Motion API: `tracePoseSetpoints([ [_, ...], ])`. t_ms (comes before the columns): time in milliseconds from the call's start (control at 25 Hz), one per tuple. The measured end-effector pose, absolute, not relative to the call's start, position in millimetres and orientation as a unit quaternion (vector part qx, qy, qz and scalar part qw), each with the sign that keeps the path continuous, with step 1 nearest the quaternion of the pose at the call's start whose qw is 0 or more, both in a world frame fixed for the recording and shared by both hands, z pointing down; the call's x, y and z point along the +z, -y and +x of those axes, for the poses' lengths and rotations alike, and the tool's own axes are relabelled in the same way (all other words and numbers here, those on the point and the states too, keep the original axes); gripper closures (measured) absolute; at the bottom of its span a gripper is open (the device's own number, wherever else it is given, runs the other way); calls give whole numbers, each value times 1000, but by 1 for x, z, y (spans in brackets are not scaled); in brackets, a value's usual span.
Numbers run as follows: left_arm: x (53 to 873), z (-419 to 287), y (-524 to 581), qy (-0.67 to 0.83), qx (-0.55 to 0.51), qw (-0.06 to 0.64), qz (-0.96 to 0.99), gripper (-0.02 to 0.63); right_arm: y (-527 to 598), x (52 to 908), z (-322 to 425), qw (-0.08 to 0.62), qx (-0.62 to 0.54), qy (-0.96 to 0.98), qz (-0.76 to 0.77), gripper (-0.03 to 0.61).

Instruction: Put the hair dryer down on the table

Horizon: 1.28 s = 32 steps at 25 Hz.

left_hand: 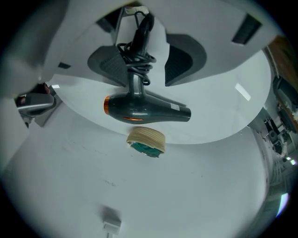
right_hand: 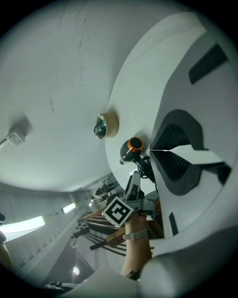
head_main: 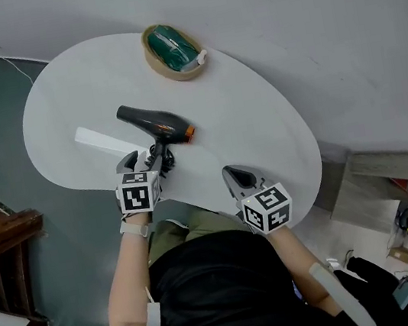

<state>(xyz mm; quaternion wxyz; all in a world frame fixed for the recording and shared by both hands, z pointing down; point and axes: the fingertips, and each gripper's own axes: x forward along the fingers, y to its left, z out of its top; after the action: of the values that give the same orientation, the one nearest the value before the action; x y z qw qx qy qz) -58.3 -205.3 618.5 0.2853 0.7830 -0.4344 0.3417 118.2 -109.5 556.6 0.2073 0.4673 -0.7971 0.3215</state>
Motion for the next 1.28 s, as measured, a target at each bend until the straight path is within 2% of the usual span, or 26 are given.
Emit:
tracePoseSetpoints([
  [640,527,-171,131,507,220,238,798,594,78,497,14,198,251,856,406,563],
  [920,476,-217,85,537,138,211,805,603,53,463,-38,182,213,886,369,563],
  [1280,436,-256,22,547,124,140,816,603,14,423,-108,160,143,926,309,563],
])
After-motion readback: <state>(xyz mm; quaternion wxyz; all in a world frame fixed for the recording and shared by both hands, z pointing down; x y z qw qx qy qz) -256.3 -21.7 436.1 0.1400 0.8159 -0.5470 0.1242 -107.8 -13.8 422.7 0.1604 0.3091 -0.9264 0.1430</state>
